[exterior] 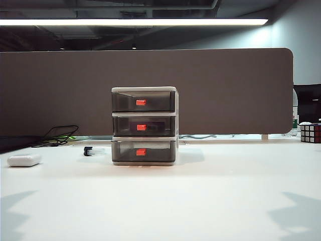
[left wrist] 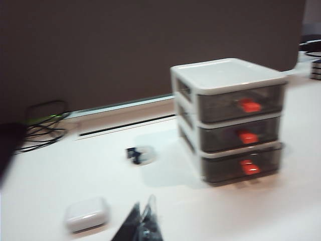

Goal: Open the second layer of the drawer on the table, pick up a pack of napkins on the table and put it in, and finally close the drawer.

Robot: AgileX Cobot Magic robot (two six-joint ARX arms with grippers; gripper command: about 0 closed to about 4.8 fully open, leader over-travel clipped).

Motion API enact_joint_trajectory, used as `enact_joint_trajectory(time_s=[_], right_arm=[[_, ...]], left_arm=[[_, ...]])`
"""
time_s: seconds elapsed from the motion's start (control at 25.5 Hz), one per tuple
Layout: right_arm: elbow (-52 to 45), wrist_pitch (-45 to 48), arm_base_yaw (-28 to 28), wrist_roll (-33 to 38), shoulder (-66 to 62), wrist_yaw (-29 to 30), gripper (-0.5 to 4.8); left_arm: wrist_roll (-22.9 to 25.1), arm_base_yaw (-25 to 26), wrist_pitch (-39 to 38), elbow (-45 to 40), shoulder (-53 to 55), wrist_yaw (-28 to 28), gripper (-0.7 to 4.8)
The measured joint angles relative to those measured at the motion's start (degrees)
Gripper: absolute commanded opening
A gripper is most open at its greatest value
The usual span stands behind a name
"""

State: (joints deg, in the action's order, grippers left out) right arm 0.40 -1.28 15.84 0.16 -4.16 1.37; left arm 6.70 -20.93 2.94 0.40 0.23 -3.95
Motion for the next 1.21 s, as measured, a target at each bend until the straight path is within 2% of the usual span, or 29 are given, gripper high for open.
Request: enact_joint_trajectory(time_s=[0.16, 0.27, 0.39, 0.59, 0.82, 1.21], right_arm=[[0.0, 0.5, -5.9, -0.9, 0.0, 4.3, -0.05], [0.0, 1.2, -10.8, -1.5, 0.0, 4.7, -0.05], [0.0, 2.8, -11.8, -1.5, 0.0, 4.3, -0.05], [0.0, 3.3, -11.9, -1.5, 0.0, 0.4, -0.05], [0.0, 3.3, -11.9, -1.5, 0.0, 0.3, -0.04], [0.0, 3.3, -11.9, -1.5, 0.0, 0.3, -0.05]], left_arm=[[-0.1, 9.0, 0.0, 0.0, 0.0, 5.0, -0.05], [-2.2, 19.7, 1.2, 0.0, 0.0, 11.5, -0.06], [-3.4, 24.5, 2.8, 0.0, 0.0, 13.8, -0.05], [-3.7, 25.7, 2.6, 0.0, 0.0, 13.9, -0.05], [-7.9, 25.7, -1.1, 0.0, 0.0, 15.9, -0.05], [-8.5, 25.7, -1.6, 0.0, 0.0, 15.9, -0.05]])
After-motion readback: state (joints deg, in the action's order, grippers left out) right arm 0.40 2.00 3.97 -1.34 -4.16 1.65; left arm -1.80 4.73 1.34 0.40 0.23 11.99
